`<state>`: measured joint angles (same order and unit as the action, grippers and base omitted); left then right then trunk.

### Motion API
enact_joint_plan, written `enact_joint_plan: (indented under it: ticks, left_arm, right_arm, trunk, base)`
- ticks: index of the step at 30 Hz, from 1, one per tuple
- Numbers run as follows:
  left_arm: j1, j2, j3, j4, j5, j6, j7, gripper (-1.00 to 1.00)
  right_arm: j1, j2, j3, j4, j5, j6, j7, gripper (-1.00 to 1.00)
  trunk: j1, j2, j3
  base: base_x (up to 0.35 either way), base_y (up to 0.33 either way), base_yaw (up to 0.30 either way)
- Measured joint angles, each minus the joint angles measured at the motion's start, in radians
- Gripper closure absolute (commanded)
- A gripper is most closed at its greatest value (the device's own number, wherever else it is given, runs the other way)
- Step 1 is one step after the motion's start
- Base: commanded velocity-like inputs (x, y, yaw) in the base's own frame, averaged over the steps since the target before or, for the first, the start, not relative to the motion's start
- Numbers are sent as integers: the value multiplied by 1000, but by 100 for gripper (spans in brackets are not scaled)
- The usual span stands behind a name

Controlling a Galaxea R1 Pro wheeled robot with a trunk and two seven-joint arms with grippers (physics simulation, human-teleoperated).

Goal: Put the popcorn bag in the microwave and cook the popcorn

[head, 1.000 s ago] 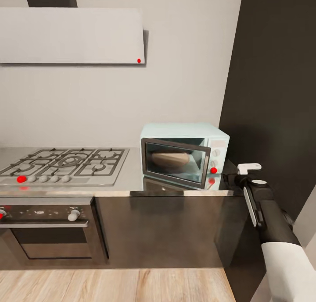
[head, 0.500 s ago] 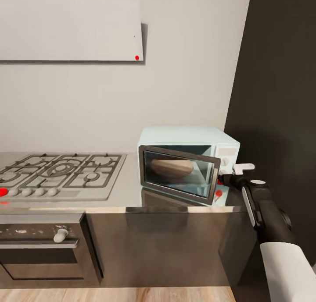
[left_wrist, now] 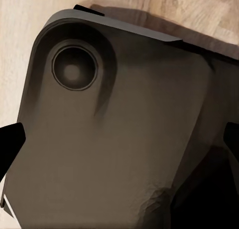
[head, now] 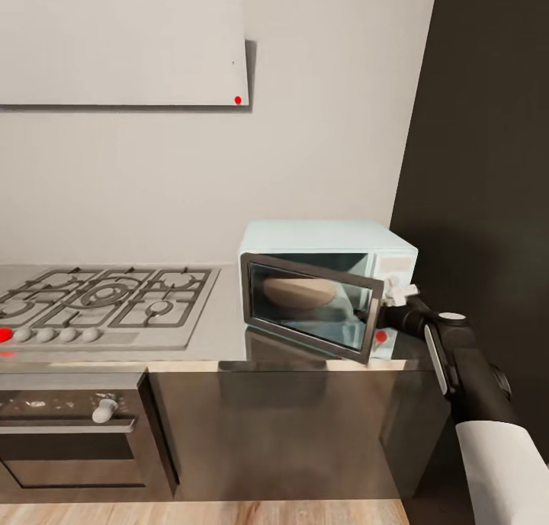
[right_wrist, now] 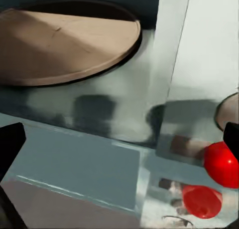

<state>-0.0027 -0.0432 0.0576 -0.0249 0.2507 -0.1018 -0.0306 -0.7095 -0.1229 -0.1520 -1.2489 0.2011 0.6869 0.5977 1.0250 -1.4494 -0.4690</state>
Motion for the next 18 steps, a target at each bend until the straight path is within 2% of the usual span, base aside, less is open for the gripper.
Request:
enact_joint_plan:
  ticks: [3, 5, 18]
  left_arm:
    - [0, 0, -4, 0, -7, -1, 0, -100]
    - [0, -1, -5, 0, -8, -1, -1, -100]
    - [0, -2, 0, 0, 2, 0, 0, -100]
  right_arm:
    - [0, 0, 0, 0, 2, 2, 101, -100]
    - [0, 0, 0, 0, 7, 2, 137, -100]
    - [0, 4, 0, 0, 10, 2, 147, -100]
  trunk:
    - [0, 0, 0]
    - [0, 0, 0]
    - [1, 0, 0]
  base:
    - [-9, 0, 0]
    - [-135, 0, 0]
    - [-319, 9, 0]
